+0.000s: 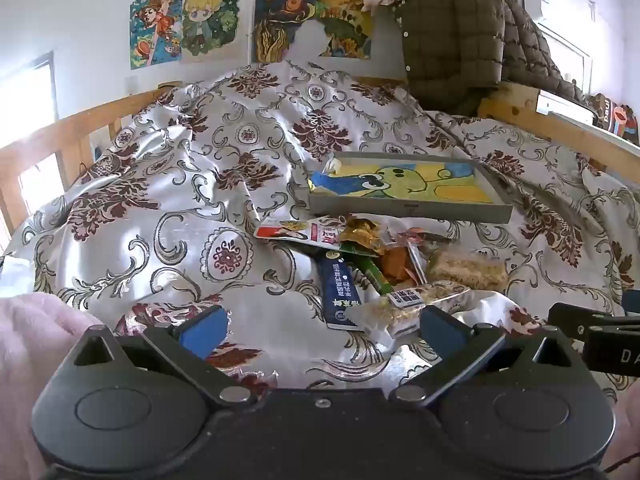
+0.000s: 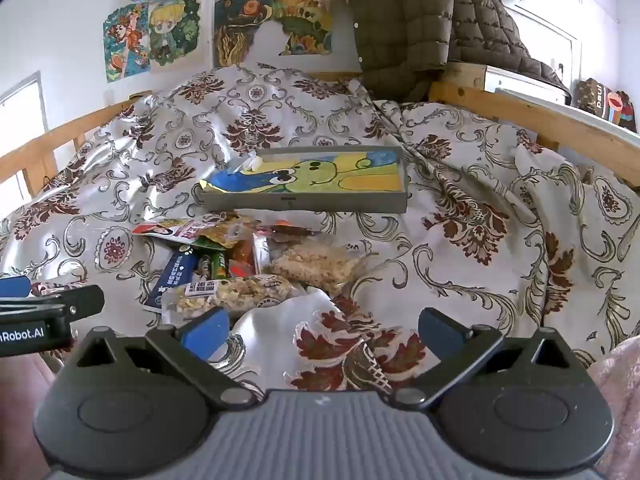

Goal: Organize snacks

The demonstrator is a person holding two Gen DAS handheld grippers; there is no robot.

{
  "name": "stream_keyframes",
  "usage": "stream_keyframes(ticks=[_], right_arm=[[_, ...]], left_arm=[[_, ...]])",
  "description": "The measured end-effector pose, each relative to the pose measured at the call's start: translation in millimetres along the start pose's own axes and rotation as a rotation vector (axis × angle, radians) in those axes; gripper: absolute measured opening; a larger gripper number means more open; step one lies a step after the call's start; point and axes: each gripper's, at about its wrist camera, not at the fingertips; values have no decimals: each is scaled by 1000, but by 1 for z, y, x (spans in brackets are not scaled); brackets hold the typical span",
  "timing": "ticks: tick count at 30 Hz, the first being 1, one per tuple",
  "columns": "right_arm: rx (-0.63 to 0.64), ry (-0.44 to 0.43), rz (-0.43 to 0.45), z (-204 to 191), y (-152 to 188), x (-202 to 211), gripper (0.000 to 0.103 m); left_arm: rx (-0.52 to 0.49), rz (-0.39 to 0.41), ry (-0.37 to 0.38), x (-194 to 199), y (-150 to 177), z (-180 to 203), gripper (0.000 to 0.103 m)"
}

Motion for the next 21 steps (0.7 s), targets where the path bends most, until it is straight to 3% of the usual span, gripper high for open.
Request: stream_keyframes(ticks=[21], right_arm=[[2, 2, -2, -1, 1, 0, 103]], left_arm=[[0, 2, 0, 0, 0, 0, 102]])
Point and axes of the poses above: each gripper's, at about its wrist camera, not at the fingertips, and x roughly against the way its jaws point, z to its right, y to its underside, and after that the axes turned 11 degrees about -y, right-handed
